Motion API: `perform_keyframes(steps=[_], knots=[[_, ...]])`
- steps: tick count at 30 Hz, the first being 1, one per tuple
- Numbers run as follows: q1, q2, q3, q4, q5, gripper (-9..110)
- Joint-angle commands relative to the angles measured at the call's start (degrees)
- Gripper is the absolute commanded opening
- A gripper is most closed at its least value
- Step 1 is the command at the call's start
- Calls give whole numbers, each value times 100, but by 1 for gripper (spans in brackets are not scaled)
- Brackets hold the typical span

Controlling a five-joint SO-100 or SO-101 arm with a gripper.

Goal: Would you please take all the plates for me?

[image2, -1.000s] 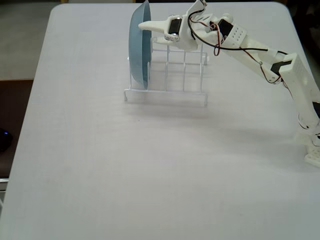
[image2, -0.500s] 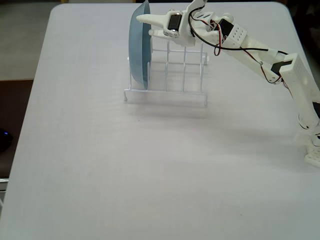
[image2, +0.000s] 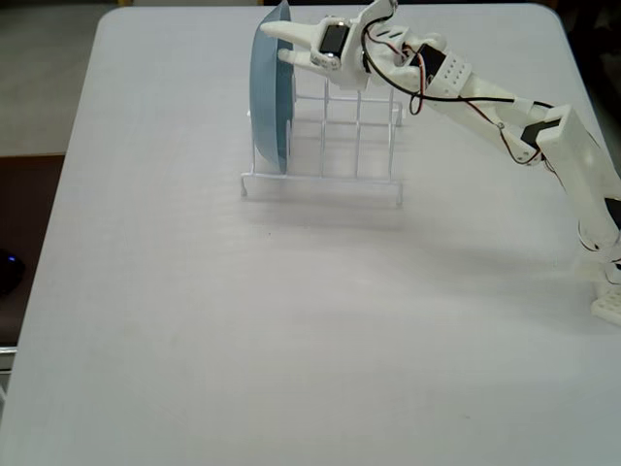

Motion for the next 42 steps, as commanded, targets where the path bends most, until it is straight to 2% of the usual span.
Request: perform_keyframes(steps=[1, 6, 10, 16, 25, 34, 42], knots=[[70, 79, -352, -123, 149, 25], [97, -18, -352, -193, 378, 17], [79, -53, -360, -325, 562, 0], [79, -53, -1081, 369, 334, 0], [123, 1239, -1415, 1116, -1248, -1], [-185, 3366, 448, 1230, -1775, -1], [-967, 4131, 914, 1046, -1600, -1]])
